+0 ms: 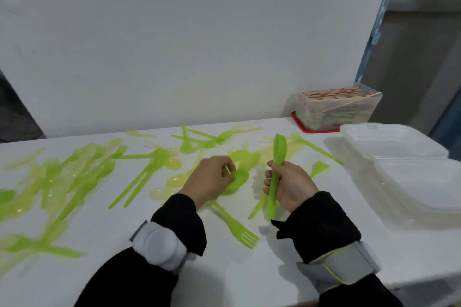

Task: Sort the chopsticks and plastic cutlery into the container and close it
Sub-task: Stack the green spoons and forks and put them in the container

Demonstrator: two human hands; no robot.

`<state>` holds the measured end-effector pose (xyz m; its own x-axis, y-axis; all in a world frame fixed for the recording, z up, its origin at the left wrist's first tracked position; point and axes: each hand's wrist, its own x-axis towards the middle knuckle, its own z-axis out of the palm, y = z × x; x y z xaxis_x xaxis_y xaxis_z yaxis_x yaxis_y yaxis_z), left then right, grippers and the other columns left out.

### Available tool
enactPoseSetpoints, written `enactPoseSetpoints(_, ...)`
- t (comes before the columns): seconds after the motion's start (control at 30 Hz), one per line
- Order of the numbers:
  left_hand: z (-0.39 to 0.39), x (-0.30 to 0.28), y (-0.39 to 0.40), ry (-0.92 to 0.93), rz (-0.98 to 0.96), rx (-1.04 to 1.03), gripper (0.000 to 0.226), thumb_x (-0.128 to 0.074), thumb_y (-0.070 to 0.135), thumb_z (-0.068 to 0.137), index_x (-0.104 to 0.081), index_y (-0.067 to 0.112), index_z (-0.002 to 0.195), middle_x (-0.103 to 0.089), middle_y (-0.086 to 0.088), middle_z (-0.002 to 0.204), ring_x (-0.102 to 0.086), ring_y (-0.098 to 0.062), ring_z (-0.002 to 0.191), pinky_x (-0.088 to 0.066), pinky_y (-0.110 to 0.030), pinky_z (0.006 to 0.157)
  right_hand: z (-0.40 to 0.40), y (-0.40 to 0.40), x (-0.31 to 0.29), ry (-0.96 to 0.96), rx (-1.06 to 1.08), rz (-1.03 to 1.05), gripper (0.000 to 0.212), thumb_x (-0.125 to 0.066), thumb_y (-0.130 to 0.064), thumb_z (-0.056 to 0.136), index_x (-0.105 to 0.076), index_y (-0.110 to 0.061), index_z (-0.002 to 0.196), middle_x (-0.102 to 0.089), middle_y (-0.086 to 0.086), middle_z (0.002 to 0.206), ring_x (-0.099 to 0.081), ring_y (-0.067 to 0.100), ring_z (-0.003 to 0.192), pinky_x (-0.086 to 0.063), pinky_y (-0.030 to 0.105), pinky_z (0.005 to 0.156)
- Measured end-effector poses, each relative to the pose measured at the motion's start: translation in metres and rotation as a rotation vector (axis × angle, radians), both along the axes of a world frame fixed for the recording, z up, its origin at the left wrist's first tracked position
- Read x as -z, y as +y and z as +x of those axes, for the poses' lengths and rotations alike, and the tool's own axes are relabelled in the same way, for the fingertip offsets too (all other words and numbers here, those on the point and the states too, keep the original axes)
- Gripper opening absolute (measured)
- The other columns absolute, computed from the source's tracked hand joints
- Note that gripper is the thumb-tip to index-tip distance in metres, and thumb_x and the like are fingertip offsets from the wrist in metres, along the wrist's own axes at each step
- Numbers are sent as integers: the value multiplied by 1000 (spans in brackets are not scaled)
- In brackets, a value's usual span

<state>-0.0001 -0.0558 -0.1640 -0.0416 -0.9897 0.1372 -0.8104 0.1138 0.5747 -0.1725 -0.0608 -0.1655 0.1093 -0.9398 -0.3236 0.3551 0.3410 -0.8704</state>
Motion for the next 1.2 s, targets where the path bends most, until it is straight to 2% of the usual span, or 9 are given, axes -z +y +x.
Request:
enactPoseSetpoints(0.13,-2,-31,-13,354,-91,-17,22,-64,7,84,-56,23,73,-45,7,57,-40,-3,48,-35,-23,57,12,0,-6,-35,6,-78,18,-41,-8,98,-50,-9,83,-44,9,67,-41,20,56,-35,29,54)
enactPoseSetpoints(0.33,-18,-43,-19,127,-160,26,28,-60,12,88,-53,25,64,-44,7,56,-40,-11,54,-32,-13,49,31,-15,-20,-47,122,-181,23,-37,-15,101,-48,-11,81,-45,6,70,-41,18,56,-36,29,53)
enactPoseSetpoints(0.5,-32,-33,-18,145,-240,36,18,-55,8,89,-72,8,90,-68,-15,81,-60,-29,79,-46,-32,74,36,-22,-16,3,172,-204,24,-37,-12,100,-54,-13,84,-50,6,73,-45,16,60,-42,27,57)
enactPoseSetpoints(0.6,-34,-38,-19,240,-167,72,24,-55,4,87,-76,16,93,-72,-14,92,-63,-23,83,-49,-33,82,32,-25,-13,-99,148,-174,28,-35,-10,101,-57,-14,85,-58,6,80,-53,18,67,-45,28,62)
enactPoseSetpoints(0.73,-28,-50,-24,500,52,101,37,-53,-4,87,-72,28,89,-68,12,68,-56,-14,70,-47,-26,67,26,-31,-13,-268,73,-139,26,-35,-10,101,-59,-12,93,-62,8,95,-57,19,79,-44,31,69)
enactPoseSetpoints(0.87,-26,-50,-31,538,149,129,22,-52,0,91,-72,8,91,-64,-10,78,-52,-20,66,-40,-25,57,25,-31,-13,-59,123,-130,24,-42,-15,99,-61,-17,84,-63,4,83,-56,16,71,-43,28,64)
enactPoseSetpoints(0.93,-27,-46,-34,565,147,134,18,-52,2,92,-70,1,90,-63,-10,78,-54,-17,63,-41,-23,56,25,-32,-12,17,152,-143,27,-44,-17,99,-60,-16,78,-60,5,74,-54,18,65,-40,25,60)
enactPoseSetpoints(1.1,-33,-40,-43,805,156,111,23,-50,2,94,-65,9,78,-61,0,65,-52,-11,54,-39,-18,44,27,-32,-17,-129,86,-104,29,-35,-18,102,-58,-14,85,-60,9,76,-53,21,61,-38,27,58)
enactPoseSetpoints(1.2,-35,-40,-43,781,141,101,18,-51,-1,93,-65,8,86,-59,-1,70,-53,-14,60,-44,-22,52,27,-31,-18,-126,133,-96,29,-37,-12,101,-56,-9,80,-53,9,69,-45,19,54,-33,27,51)
